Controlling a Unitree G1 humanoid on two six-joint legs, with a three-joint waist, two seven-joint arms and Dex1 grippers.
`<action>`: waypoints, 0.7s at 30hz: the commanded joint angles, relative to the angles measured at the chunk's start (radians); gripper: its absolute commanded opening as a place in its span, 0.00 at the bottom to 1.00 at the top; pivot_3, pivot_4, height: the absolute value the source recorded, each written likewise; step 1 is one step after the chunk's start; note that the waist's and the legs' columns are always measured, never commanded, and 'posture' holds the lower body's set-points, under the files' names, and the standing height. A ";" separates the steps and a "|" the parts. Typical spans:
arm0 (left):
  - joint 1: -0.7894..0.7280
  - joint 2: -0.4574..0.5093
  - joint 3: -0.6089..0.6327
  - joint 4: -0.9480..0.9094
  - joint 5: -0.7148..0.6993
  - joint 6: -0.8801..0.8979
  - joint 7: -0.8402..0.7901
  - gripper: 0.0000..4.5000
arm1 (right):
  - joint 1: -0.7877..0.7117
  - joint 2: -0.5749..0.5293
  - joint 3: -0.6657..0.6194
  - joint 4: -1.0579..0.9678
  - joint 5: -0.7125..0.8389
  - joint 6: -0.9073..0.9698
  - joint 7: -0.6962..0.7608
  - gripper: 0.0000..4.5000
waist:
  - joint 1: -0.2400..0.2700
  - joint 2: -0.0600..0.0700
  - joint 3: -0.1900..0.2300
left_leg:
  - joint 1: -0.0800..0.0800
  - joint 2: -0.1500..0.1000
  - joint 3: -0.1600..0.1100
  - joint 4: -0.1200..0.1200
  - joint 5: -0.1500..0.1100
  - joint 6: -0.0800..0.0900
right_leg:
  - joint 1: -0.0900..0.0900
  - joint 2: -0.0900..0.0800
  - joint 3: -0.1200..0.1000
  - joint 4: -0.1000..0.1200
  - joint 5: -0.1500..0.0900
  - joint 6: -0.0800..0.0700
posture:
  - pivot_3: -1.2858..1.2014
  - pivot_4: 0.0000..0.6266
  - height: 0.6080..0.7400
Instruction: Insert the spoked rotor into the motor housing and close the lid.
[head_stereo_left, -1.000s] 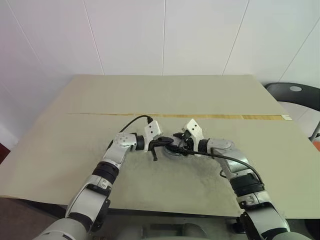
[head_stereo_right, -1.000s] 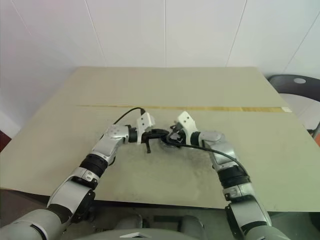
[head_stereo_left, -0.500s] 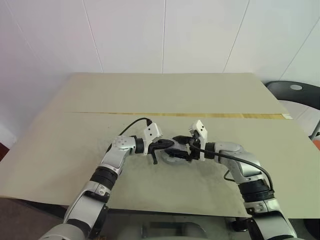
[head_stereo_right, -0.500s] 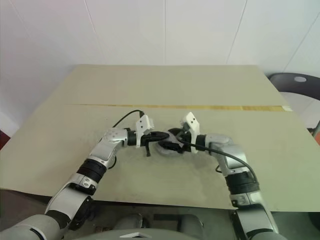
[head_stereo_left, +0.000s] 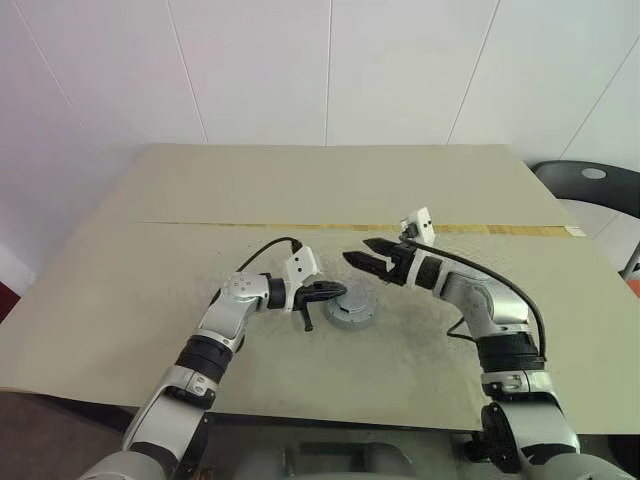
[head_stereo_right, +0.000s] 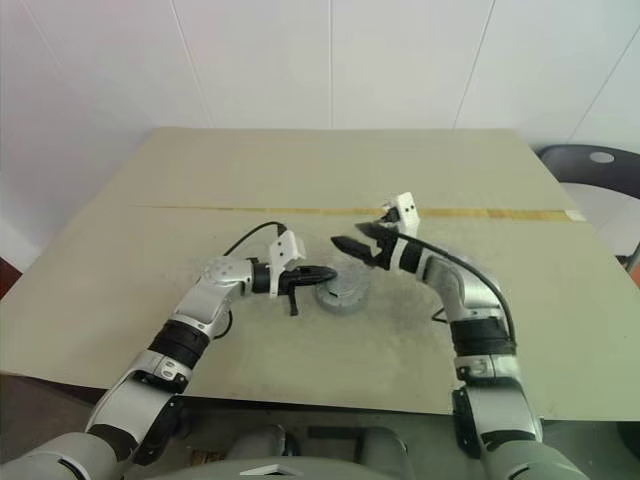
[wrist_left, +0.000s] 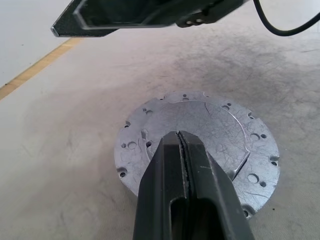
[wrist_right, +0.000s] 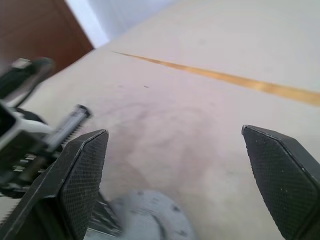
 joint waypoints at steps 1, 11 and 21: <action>-0.007 0.004 -0.008 -0.023 0.000 0.005 -0.002 0.00 | -0.027 -0.032 0.000 0.037 0.013 0.074 0.008 0.99 | 0.000 0.000 0.000 | 0.000 0.000 0.000 0.000 0.000 0.000 | 0.000 0.000 0.000 0.000 0.000 0.000 | 0.52 0.00 1.00; -0.004 0.001 -0.009 -0.026 0.002 -0.002 0.004 0.00 | -0.069 -0.083 -0.061 0.134 0.058 0.378 -0.069 0.99 | 0.000 0.001 0.001 | 0.000 0.000 0.001 0.001 0.000 0.000 | -0.001 0.000 0.001 0.002 0.000 0.000 | 0.52 0.00 1.00; -0.014 0.015 -0.020 -0.012 0.024 -0.024 0.001 0.00 | -0.046 -0.115 -0.024 0.078 0.094 0.507 -0.045 0.99 | 0.001 0.001 0.001 | 0.000 0.000 0.001 0.001 0.000 0.000 | 0.000 0.000 0.001 0.001 0.000 0.000 | 0.52 0.00 1.00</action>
